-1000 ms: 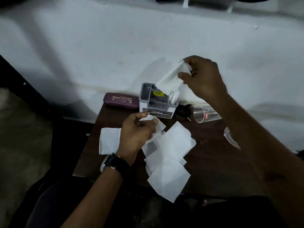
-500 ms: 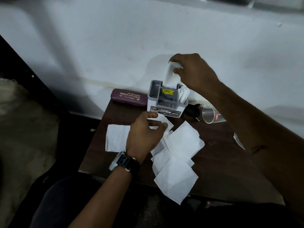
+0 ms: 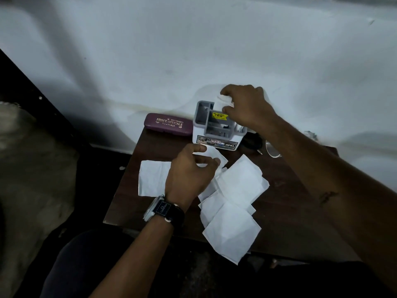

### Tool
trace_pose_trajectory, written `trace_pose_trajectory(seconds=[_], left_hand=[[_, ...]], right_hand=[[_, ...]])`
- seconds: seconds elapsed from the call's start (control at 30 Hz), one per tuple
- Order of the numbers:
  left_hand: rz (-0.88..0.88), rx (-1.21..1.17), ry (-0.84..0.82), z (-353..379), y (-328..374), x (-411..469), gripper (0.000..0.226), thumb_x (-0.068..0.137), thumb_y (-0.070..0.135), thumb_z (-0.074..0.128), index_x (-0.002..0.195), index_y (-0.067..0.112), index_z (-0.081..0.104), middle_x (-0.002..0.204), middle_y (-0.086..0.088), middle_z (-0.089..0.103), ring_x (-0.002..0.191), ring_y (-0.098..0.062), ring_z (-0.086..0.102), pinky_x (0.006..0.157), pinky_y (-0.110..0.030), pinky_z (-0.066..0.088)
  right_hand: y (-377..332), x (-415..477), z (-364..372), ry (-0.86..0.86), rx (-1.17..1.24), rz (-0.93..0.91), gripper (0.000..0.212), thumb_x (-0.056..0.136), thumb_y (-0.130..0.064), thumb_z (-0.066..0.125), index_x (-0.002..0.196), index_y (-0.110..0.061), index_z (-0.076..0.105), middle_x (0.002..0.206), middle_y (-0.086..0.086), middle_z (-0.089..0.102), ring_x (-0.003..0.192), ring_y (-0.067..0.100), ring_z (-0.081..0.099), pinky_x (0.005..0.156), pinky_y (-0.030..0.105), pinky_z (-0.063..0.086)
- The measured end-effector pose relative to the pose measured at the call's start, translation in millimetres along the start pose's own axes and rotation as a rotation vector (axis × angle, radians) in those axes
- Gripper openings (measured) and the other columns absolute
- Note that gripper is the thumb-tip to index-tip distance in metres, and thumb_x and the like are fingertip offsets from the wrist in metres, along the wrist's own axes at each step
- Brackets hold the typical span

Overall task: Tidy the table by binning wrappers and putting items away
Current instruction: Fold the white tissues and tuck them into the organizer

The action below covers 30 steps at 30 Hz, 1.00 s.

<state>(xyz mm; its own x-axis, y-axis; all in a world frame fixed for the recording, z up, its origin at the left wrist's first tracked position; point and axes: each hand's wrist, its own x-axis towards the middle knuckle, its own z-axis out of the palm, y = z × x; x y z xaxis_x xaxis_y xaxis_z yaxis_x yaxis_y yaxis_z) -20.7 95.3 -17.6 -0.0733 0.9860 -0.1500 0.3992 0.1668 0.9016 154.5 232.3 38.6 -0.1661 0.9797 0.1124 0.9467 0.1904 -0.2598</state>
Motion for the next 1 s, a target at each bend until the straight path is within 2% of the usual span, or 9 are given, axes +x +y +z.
trace_pose_trajectory(seconds=[0.13,0.2,0.3,0.37,0.47,0.63,0.7,0.8,1.0], left_hand=[[-0.016,-0.007,-0.011,1,-1,0,0.039,0.083,0.035,0.081,0.117,0.025,0.064,0.097,0.01,0.076,0.099,-0.003,0.069,0.087,-0.032,0.057],[-0.013,-0.015,-0.003,-1,-3,2,0.036,0.084,0.032,0.08,0.115,0.025,0.065,0.099,0.008,0.076,0.099,-0.006,0.07,0.089,-0.039,0.059],[-0.01,0.005,0.01,-3,-5,3,0.035,0.082,0.032,0.08,0.114,0.026,0.066,0.102,0.007,0.076,0.099,-0.008,0.07,0.089,-0.04,0.059],[-0.016,0.015,0.004,-1,-4,2,0.034,0.083,0.03,0.081,0.113,0.027,0.066,0.099,0.011,0.075,0.096,-0.006,0.071,0.088,-0.04,0.059],[-0.013,0.026,-0.005,2,-4,0,0.031,0.083,0.027,0.081,0.11,0.027,0.066,0.095,0.015,0.075,0.097,-0.005,0.071,0.094,-0.038,0.057],[-0.038,0.046,-0.039,6,1,-3,0.033,0.084,0.032,0.081,0.114,0.029,0.065,0.099,0.015,0.075,0.099,-0.005,0.07,0.089,-0.03,0.056],[-0.042,0.046,-0.043,7,2,-4,0.034,0.084,0.033,0.081,0.114,0.029,0.065,0.1,0.013,0.076,0.099,-0.006,0.07,0.088,-0.032,0.057],[-0.059,0.06,-0.046,9,2,-4,0.034,0.084,0.035,0.081,0.113,0.029,0.065,0.096,0.014,0.076,0.096,-0.004,0.07,0.087,-0.032,0.056],[-0.071,0.068,-0.056,9,4,-5,0.035,0.084,0.038,0.081,0.114,0.029,0.065,0.097,0.015,0.075,0.098,-0.004,0.069,0.085,-0.029,0.055]], right_hand=[[2,-18,-11,0.053,0.022,0.044,0.051,0.09,-0.026,0.069,0.137,-0.016,0.055,0.129,0.002,0.067,0.124,0.027,0.058,0.106,0.041,0.032],[4,-41,-18,0.161,0.155,0.091,0.049,0.088,-0.026,0.072,0.134,-0.016,0.058,0.121,0.001,0.069,0.114,0.026,0.063,0.102,0.044,0.044],[14,-91,-21,0.267,0.383,0.256,0.037,0.086,-0.025,0.076,0.121,-0.018,0.067,0.103,-0.003,0.072,0.09,0.016,0.068,0.085,0.03,0.054],[26,-128,-12,0.143,0.373,0.411,0.031,0.087,-0.028,0.076,0.116,-0.018,0.07,0.1,-0.006,0.071,0.089,0.009,0.065,0.074,0.019,0.047],[41,-160,11,-0.115,0.354,0.524,0.042,0.087,-0.039,0.076,0.121,-0.014,0.069,0.113,0.0,0.071,0.1,0.01,0.061,0.078,0.017,0.037],[50,-157,46,-0.272,0.313,0.477,0.078,0.058,-0.078,0.069,0.111,-0.021,0.07,0.109,0.007,0.069,0.105,0.027,0.064,0.092,0.041,0.054],[52,-154,53,-0.243,0.307,0.451,0.077,0.058,-0.069,0.075,0.118,-0.021,0.068,0.115,0.007,0.067,0.11,0.029,0.062,0.096,0.043,0.052],[47,-152,48,-0.226,0.386,0.479,0.046,0.075,-0.032,0.088,0.112,-0.01,0.07,0.103,0.003,0.067,0.099,0.021,0.064,0.084,0.03,0.049],[46,-150,50,-0.155,0.446,0.46,0.02,0.079,-0.023,0.085,0.092,-0.013,0.073,0.097,-0.002,0.07,0.088,0.014,0.066,0.061,0.013,0.043]])
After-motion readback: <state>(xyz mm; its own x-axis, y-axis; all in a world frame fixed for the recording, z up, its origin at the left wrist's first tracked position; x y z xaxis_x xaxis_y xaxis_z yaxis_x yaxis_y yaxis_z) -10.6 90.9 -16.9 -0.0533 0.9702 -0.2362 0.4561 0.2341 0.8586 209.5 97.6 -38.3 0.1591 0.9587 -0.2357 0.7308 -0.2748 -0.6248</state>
